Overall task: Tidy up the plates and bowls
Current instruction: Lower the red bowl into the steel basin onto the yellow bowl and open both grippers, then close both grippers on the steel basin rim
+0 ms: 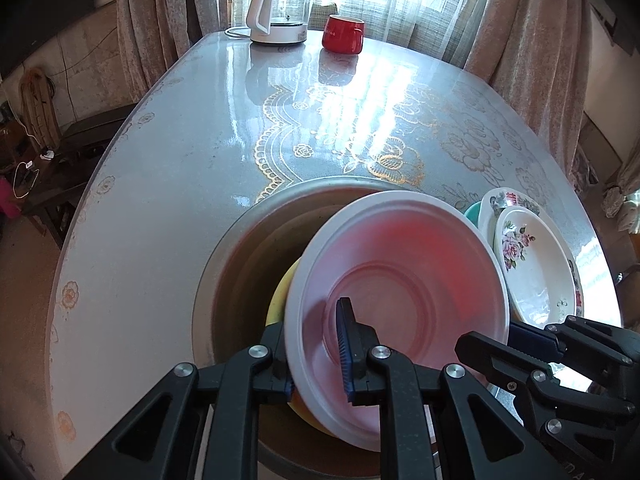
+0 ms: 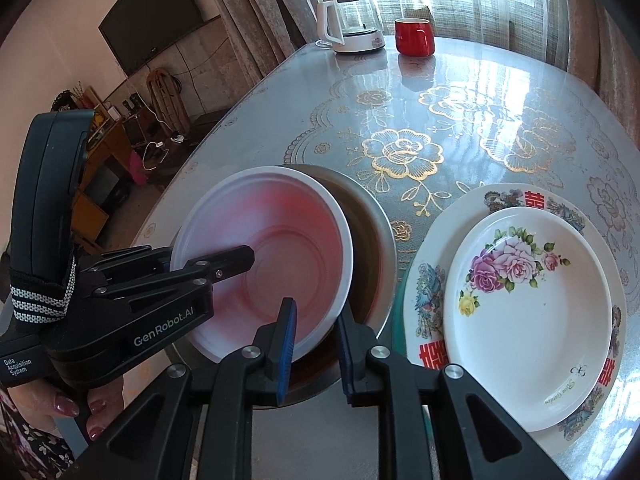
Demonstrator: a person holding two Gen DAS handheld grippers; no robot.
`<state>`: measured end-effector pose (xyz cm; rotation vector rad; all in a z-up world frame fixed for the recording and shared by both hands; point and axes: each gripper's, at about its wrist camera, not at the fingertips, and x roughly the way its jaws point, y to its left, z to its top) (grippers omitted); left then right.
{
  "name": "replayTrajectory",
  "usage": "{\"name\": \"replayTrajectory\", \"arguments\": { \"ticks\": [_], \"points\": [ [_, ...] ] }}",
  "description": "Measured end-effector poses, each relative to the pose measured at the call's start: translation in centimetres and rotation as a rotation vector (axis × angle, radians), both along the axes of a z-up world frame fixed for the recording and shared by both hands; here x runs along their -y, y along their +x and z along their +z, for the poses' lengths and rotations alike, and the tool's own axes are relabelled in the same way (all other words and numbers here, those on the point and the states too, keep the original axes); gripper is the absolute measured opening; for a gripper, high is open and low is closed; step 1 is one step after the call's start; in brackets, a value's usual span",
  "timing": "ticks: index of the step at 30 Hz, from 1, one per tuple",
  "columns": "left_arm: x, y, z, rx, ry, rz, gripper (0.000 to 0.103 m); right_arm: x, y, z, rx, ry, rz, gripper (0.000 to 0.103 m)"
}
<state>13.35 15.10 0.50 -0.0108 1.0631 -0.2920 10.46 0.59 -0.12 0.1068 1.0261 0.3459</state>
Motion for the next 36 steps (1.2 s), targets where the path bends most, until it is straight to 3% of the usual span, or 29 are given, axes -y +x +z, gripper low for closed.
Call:
{"name": "replayTrajectory", "arguments": {
  "ticks": [11, 19, 28, 36],
  "points": [
    [-1.4, -0.7, 1.7, 0.045, -0.054, 0.093, 0.024, 1.2, -0.7, 0.6, 0.031, 0.024, -0.01, 0.022],
    [-1.5, -1.5, 2.7, 0.091, -0.015, 0.154, 0.025, 2.3, -1.1, 0.9, 0.027, 0.064, -0.017, 0.023],
    [0.4, -2.6, 3.1, 0.117, 0.042, 0.148, 0.025, 3.5, -1.7, 0.8, 0.02, 0.095, -0.025, 0.023],
    [1.5, -3.8, 3.4, 0.124, 0.064, 0.15, 0.035, 5.1, -2.5, 1.3, 0.03, 0.124, -0.04, 0.023]
  ]
}}
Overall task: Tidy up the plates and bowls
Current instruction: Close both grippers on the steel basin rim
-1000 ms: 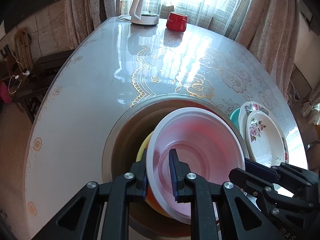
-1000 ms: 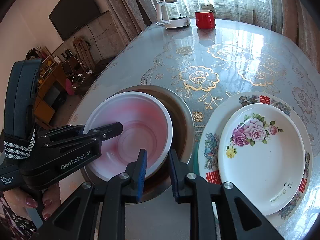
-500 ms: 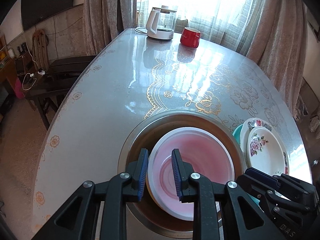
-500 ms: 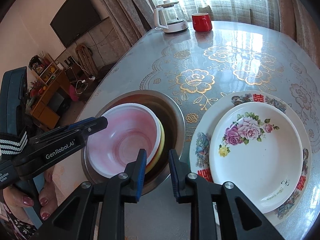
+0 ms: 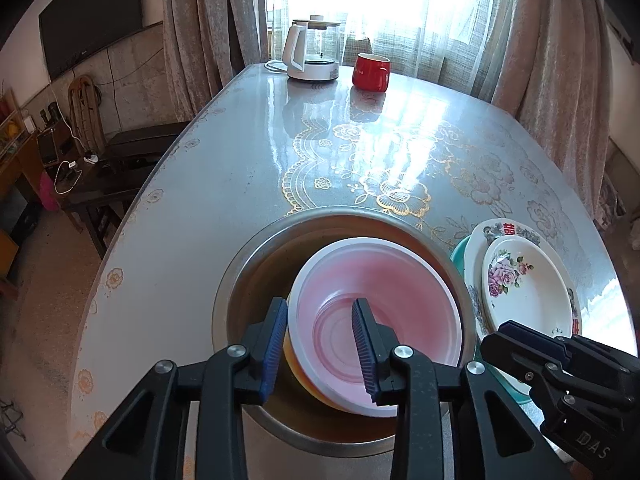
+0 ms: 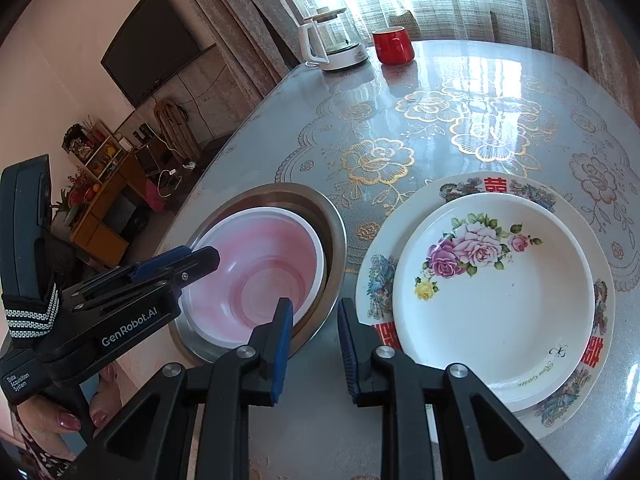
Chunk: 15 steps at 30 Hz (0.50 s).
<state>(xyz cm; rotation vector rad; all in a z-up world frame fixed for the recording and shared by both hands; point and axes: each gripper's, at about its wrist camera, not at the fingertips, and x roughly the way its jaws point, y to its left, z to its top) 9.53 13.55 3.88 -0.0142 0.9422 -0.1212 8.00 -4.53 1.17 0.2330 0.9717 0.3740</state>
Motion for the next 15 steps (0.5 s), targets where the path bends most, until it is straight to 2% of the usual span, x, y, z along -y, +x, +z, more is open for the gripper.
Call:
{"name": "replayTrajectory", "arguments": {
  "ticks": [10, 15],
  "points": [
    [0.5, -1.6, 0.2, 0.012, -0.003, -0.004, 0.043, 1.3, -0.9, -0.7, -0.033, 0.004, -0.011, 0.024],
    [-0.3, -2.4, 0.2, 0.01, -0.051, 0.015, 0.052, 1.7, -1.3, -1.4, -0.054, 0.021, -0.007, 0.024]
  ]
}}
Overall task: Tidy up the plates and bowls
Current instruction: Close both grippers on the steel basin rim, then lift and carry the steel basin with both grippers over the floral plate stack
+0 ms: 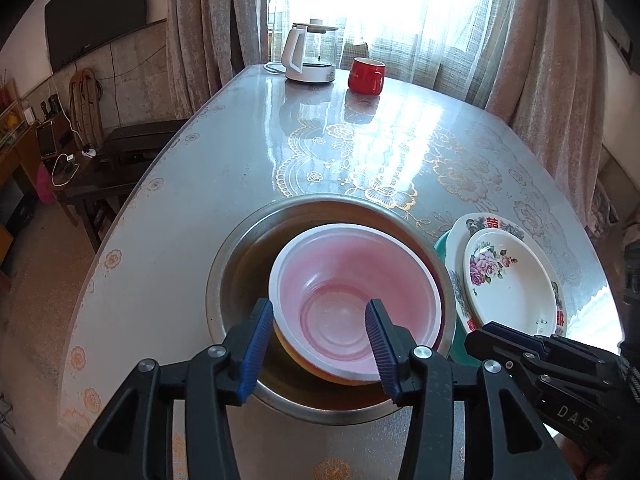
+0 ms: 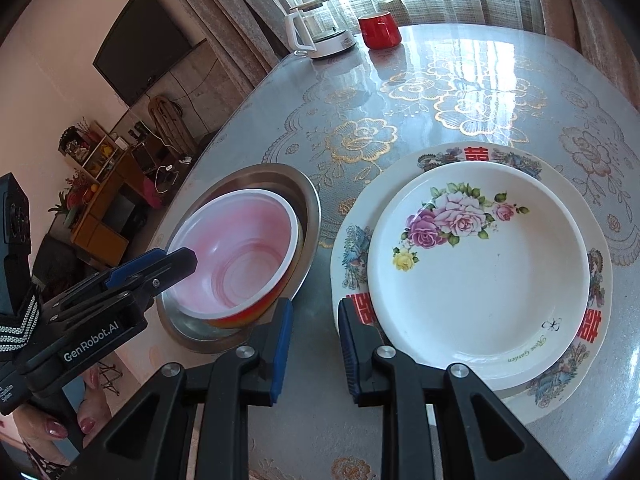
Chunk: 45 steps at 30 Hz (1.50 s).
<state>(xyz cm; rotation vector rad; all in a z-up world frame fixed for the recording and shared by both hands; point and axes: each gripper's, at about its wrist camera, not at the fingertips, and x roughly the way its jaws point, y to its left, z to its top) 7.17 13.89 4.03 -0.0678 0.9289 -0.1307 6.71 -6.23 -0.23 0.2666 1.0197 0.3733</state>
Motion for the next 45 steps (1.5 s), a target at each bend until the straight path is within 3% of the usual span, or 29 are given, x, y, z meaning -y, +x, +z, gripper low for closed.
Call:
{"name": "replayTrajectory", "arguments": {
  "ticks": [9, 14, 18, 24, 29, 31, 39, 45],
  "points": [
    [-5.1, 0.0, -0.7, -0.019, -0.109, 0.164, 0.054, 0.0, 0.2, -0.5, -0.012, 0.015, 0.005, 0.024],
    [-7.7, 0.4, -1.5, -0.033, -0.127, 0.253, 0.054, -0.7, 0.5, -0.4, -0.008, 0.028, 0.012, 0.024],
    [-8.4, 1.2, -2.7, -0.068, -0.144, 0.251, 0.054, -1.5, 0.5, -0.5, -0.019, 0.032, 0.035, 0.024],
    [-7.8, 2.2, -3.7, -0.093, -0.107, 0.214, 0.052, -3.5, 0.5, -0.3, -0.022, 0.009, 0.072, 0.024],
    [-7.7, 2.9, -4.2, -0.113, -0.135, 0.166, 0.036, -4.5, 0.8, -0.2, -0.035, -0.014, 0.074, 0.028],
    [-7.6, 3.0, -4.3, -0.112, -0.132, 0.149, 0.034, -4.8, 0.7, -0.3, -0.072, 0.009, 0.099, 0.028],
    [-7.4, 3.4, -4.5, -0.109, -0.118, 0.119, 0.033, -5.8, 0.3, -0.3, -0.048, -0.029, 0.104, 0.028],
    [-7.6, 3.2, -4.0, -0.082, -0.111, 0.121, 0.032, -5.7, 0.1, -0.7, -0.095, 0.015, 0.109, 0.028]
  ]
}}
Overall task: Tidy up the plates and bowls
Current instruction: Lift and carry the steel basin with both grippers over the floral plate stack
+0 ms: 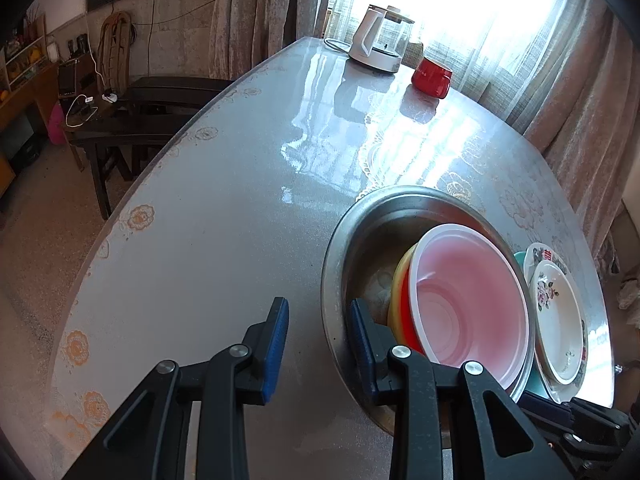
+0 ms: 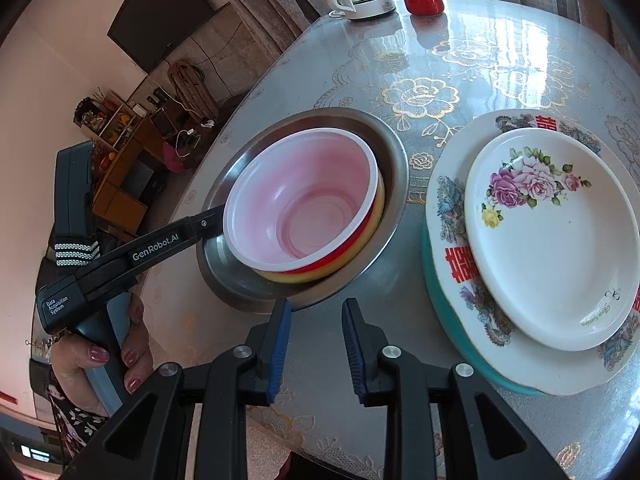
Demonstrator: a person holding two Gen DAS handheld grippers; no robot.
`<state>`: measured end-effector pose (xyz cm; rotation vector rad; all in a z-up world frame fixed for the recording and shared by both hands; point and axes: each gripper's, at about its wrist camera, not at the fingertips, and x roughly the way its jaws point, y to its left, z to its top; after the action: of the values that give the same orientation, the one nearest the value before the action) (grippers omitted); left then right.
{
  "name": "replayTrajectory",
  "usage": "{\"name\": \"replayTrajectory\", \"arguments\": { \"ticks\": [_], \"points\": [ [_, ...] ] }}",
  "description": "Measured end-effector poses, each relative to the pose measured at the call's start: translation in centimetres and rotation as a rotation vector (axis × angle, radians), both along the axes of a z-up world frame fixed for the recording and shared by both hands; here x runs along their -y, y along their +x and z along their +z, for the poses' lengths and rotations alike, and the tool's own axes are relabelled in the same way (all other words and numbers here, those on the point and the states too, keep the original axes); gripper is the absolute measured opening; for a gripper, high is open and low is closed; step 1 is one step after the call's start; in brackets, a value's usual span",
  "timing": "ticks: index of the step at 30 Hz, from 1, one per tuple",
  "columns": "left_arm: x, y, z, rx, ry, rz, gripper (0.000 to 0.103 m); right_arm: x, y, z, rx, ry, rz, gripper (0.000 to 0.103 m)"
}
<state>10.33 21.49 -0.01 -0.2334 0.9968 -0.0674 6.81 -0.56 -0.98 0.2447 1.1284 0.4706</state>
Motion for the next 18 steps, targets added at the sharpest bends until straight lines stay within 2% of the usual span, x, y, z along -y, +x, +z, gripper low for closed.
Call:
{"name": "replayTrajectory", "arguments": {
  "ticks": [3, 9, 18],
  "points": [
    [-0.2, 0.3, -0.2, -0.013, -0.005, -0.007, 0.032, 0.1, 0.4, -0.3, 0.008, 0.024, -0.034, 0.029],
    [0.3, 0.6, -0.6, -0.021, 0.044, -0.026, 0.032, -0.5, 1.7, -1.0, -0.019, 0.037, -0.05, 0.035],
    [-0.3, 0.4, -0.5, -0.008, 0.009, -0.009, 0.033, -1.1, 0.7, -0.8, -0.064, 0.099, -0.014, 0.036]
  ]
}}
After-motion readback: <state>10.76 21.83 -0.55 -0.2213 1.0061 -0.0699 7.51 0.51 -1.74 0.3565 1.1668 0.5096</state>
